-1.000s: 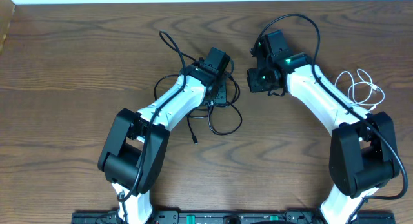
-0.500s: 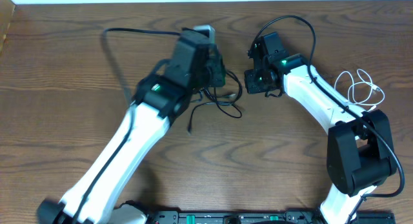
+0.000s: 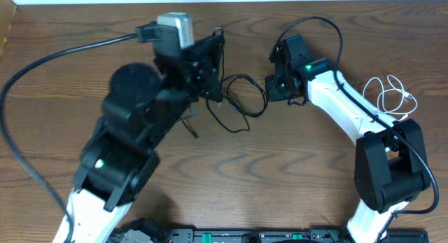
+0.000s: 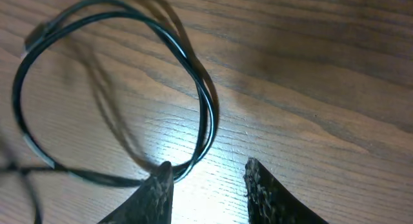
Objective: Untangle cables
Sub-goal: 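Lift the black cable upward and left with the left gripper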
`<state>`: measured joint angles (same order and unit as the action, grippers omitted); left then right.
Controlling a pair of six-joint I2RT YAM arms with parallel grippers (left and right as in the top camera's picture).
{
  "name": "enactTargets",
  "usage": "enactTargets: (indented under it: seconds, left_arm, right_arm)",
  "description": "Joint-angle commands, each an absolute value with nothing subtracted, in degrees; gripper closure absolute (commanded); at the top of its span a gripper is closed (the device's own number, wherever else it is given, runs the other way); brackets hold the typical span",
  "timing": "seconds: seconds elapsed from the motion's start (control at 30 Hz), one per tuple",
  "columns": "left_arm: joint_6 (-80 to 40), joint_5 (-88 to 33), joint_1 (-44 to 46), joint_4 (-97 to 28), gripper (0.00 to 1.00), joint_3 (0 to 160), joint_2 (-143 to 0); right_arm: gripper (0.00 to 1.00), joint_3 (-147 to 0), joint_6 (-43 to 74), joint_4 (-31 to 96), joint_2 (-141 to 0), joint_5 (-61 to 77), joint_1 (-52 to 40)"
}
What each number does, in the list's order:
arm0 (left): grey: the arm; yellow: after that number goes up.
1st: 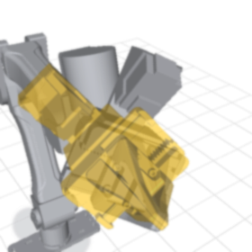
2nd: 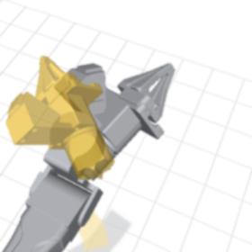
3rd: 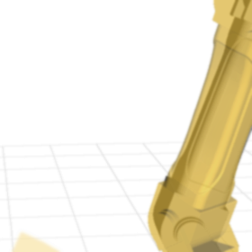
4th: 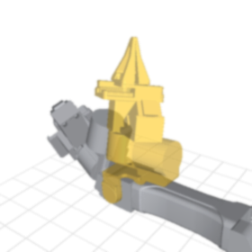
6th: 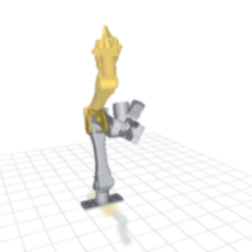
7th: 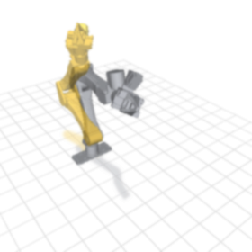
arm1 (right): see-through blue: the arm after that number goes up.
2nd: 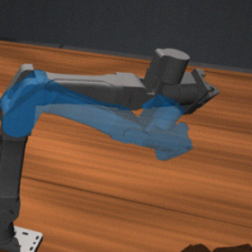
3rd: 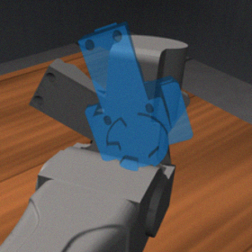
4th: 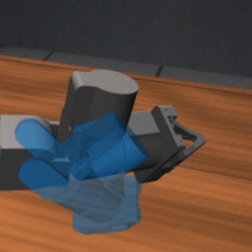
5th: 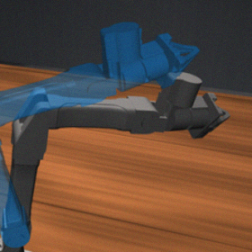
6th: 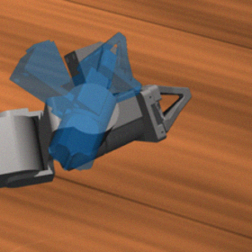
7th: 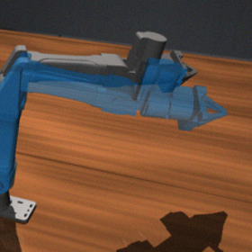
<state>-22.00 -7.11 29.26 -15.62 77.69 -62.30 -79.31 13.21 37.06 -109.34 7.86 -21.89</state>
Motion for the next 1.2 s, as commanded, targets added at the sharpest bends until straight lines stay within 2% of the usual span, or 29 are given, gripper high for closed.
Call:
enactTargets:
  seconds: [0.0,0.2,0.47,0.73,0.87,1.17]
  left_arm:
    - [-19.44,-6.39,29.17,-13.52,0.92,79.00,-59.81]
    - [-14.72,-6.35,29.17,-10.09,0.92,79.00,-58.65]
    - [-13.28,-6.37,29.17,5.82,0.92,79.00,-58.65]
    - [-11.94,-5.17,29.17,0.56,0.92,79.00,-59.48]
    - [-10.55,5.06,29.17,-4.43,0.92,78.98,-60.40]
    - [-8.56,43.75,28.49,-13.15,0.92,78.98,-67.02]
  right_arm:
    - [0.67,-78.94,13.72,37.04,-109.65,7.42,-22.28]
    - [0.67,-78.94,13.72,37.04,-109.65,7.42,-22.28]
    - [0.66,-78.94,13.72,36.99,-109.67,7.42,-22.28]
    - [0.65,-78.94,13.72,36.99,-109.67,7.42,-22.28]
    - [0.65,-78.94,13.72,37.01,-109.67,7.42,-22.28]
    - [0.65,-78.94,13.72,37.01,-109.67,7.42,-22.28]
